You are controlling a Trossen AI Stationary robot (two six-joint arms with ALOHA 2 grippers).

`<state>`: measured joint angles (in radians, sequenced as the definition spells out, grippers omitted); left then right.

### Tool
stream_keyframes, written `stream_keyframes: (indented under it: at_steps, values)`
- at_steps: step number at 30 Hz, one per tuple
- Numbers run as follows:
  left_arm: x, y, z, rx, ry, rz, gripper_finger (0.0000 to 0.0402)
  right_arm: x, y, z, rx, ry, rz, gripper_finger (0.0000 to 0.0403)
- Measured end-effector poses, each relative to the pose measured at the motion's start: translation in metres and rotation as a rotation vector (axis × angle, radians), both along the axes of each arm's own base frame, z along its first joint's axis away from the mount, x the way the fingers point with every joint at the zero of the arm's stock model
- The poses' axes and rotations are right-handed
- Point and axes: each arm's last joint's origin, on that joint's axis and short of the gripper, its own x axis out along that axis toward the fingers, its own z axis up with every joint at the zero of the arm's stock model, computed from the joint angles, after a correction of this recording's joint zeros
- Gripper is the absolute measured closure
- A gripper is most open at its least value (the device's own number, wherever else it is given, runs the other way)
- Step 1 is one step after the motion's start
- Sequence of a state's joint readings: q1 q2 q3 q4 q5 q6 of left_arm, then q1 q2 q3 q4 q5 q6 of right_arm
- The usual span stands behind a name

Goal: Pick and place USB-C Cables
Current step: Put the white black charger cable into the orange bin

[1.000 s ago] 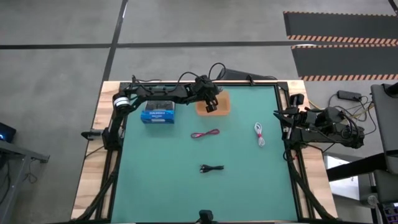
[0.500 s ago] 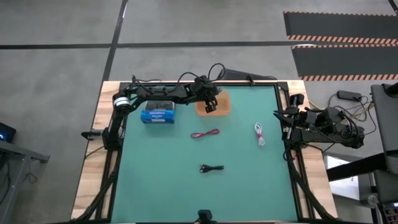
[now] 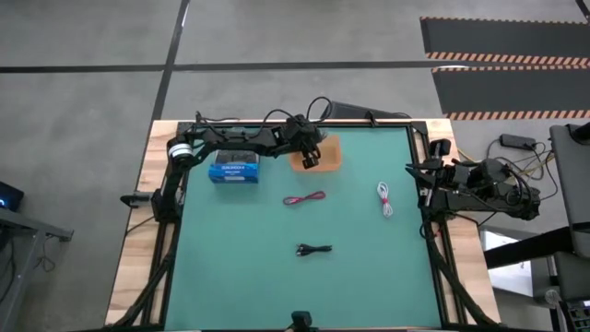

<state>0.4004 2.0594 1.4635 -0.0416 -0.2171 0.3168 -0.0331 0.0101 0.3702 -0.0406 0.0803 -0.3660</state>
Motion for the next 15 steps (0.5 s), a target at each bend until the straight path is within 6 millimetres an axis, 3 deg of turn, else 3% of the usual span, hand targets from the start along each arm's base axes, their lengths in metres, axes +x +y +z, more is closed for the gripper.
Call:
stream_keyframes:
  at_steps: [15]
  values:
    - [0.0006, 0.0003, 0.001, 0.006, -0.01, -0.001, 0.0375, 0.0, 0.0, 0.0, 0.0, 0.0, 0.0, 0.0376]
